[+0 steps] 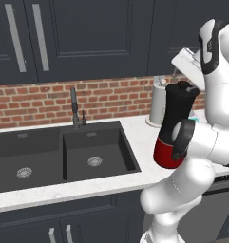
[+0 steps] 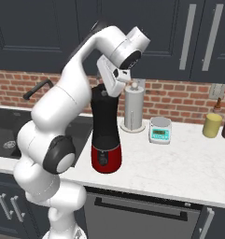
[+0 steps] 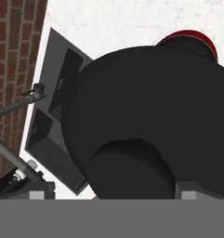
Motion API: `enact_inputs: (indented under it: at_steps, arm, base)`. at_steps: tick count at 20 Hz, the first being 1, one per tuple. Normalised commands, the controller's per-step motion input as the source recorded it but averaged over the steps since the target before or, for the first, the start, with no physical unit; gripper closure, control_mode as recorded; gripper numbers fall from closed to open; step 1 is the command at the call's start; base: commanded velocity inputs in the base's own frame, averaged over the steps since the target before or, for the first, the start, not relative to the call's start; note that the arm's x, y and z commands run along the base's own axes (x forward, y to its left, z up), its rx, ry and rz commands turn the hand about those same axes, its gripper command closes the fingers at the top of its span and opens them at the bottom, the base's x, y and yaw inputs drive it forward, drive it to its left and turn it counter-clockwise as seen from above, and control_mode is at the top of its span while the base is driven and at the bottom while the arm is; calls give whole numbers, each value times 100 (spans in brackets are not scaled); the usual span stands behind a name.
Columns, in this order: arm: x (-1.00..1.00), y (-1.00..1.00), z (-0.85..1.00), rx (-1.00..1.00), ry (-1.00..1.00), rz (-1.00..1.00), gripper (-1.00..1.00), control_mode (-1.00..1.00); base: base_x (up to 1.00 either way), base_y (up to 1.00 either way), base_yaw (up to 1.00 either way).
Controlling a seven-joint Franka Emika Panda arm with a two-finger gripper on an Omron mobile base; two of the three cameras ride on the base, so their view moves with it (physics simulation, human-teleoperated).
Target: Close the lid blender by securely placing the lid on top.
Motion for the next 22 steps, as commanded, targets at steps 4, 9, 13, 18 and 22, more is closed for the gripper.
enact_inputs:
  at_steps: [4,9,13,18,22]
  arm:
    - [-15,0,0,4,-13,6,-100,-100]
    - [-47,8,1,0,-12,3,-100,-100]
    - [-51,14,13,0,-14,1,-100,-100]
    - [-41,25,16,0,-11,0,-100,-100]
    - [-34,36,1,0,-8,0,-100,-100]
  base:
    - [0,0,0]
    - [0,0,0]
    - [0,0,0]
    - [0,0,0]
    - [0,0,0]
